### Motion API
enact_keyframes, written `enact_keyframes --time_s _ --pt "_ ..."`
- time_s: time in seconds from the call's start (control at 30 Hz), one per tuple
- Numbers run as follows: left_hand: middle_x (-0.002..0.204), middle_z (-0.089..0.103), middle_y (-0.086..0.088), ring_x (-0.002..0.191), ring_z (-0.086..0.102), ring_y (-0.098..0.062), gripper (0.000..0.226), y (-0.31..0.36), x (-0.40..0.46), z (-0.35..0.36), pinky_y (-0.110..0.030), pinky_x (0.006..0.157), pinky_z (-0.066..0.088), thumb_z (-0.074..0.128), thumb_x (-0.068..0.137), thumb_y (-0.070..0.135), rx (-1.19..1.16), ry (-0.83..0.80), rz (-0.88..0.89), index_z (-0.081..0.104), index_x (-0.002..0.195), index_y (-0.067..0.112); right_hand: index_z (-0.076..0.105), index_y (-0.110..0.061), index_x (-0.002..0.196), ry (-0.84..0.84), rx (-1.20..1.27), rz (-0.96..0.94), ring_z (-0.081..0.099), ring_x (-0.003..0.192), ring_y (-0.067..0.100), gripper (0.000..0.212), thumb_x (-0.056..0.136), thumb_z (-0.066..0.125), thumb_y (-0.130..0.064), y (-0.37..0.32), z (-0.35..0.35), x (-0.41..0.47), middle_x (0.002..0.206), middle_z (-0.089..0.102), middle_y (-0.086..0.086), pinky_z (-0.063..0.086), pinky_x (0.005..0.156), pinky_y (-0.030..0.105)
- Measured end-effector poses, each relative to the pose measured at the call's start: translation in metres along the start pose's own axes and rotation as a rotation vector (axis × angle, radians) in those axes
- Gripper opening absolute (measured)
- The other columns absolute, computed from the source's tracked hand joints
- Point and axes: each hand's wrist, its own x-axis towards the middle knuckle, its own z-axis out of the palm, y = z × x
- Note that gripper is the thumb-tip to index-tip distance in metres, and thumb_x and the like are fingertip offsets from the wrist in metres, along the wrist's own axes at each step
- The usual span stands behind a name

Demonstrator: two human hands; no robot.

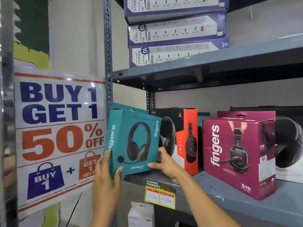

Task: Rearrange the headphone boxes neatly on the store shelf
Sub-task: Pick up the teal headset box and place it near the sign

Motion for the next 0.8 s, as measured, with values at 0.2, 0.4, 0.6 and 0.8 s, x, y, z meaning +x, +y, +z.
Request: enact_keyframes --time_s 0.2,0.4,0.6,0.8 --pt "0.139 0.036 -0.010 0.121 0.040 -0.011 0.064 -0.016 0.012 0.047 -0.006 0.084 0.039 0.056 0.090 0.013 -0.164 -0.171 -0.057 0.025 0.146 0.017 0.037 -0.012 0.115 0.214 -0.215 -0.007 0.059 0.099 0.011 0.046 0.084 0.071 -0.012 -0.003 -0.032 -0.006 0.118 0.060 -0.001 0.051 0.078 0.019" --pt "0.145 0.035 -0.011 0.126 0.038 -0.011 0.067 -0.035 0.029 0.074 -0.024 0.098 0.039 0.053 0.092 0.006 -0.208 -0.360 -0.161 0.018 0.148 0.016 0.033 -0.008 0.114 0.349 -0.400 0.041 0.058 0.098 0.019 0.042 0.088 0.065 -0.008 0.004 -0.028 -0.003 0.125 0.060 0.013 0.047 0.079 0.029" --pt "0.140 0.044 -0.010 0.130 0.044 -0.025 0.058 -0.034 0.050 0.077 -0.046 0.100 0.046 0.051 0.092 0.003 -0.160 -0.510 -0.219 0.023 0.141 0.017 0.033 -0.007 0.115 0.378 -0.517 0.068 0.057 0.104 0.022 0.037 0.091 0.061 -0.012 0.006 -0.026 -0.001 0.131 0.057 0.015 0.041 0.077 0.025" --pt "0.137 0.049 -0.010 0.127 0.047 -0.025 0.051 -0.037 0.045 0.079 -0.042 0.096 0.048 0.052 0.091 0.005 -0.154 -0.465 -0.237 0.031 0.136 0.015 0.029 -0.015 0.106 0.365 -0.533 0.102 0.057 0.106 0.021 0.033 0.092 0.059 -0.013 0.006 -0.024 -0.003 0.131 0.058 0.014 0.045 0.075 0.025"
